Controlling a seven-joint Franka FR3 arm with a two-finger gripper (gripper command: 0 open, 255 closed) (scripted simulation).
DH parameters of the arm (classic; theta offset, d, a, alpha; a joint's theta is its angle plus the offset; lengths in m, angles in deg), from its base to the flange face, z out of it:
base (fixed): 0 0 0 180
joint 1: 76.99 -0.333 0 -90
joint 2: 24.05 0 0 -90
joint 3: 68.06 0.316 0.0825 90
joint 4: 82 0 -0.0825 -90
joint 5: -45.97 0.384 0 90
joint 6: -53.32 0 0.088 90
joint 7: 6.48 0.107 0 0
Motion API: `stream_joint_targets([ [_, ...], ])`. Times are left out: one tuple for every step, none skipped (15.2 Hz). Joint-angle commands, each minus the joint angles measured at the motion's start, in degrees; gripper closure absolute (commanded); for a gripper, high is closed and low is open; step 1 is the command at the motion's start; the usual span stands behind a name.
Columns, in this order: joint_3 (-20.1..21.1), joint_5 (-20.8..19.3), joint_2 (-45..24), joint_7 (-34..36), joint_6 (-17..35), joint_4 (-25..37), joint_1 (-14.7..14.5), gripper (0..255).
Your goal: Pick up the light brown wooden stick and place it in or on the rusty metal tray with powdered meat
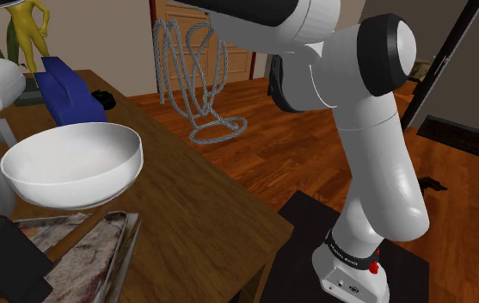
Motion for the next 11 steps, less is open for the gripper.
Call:
stream_joint_targets([
  [-0.92, -0.86, -1.04, -0.47, -3.86, 5.62, -2.97, 0],
  [-1.72, -1.67, -1.96, -0.85, -6.67, 10.00, -5.45, 0],
  [-2.50, -2.49, -2.86, -1.26, -9.10, 13.97, -7.78, 0],
  [-2.55, -2.47, -2.85, -1.27, -9.09, 13.98, -7.80, 0],
  [-2.53, -2.46, -2.84, -1.27, -9.08, 13.95, -7.78, 0],
  [-2.54, -2.47, -2.85, -1.27, -9.09, 13.97, -7.79, 0],
  [-2.54, -2.47, -2.85, -1.27, -9.09, 13.98, -7.80, 0],
  [-2.54, -2.47, -2.85, -1.27, -9.09, 13.98, -7.80, 0],
  [-2.54, -2.47, -2.85, -1.27, -9.09, 13.98, -7.80, 0],
  [-2.54, -2.47, -2.85, -1.27, -9.09, 13.98, -7.80, 0],
  [-2.54, -2.47, -2.85, -1.27, -9.09, 13.98, -7.80, 0],
])
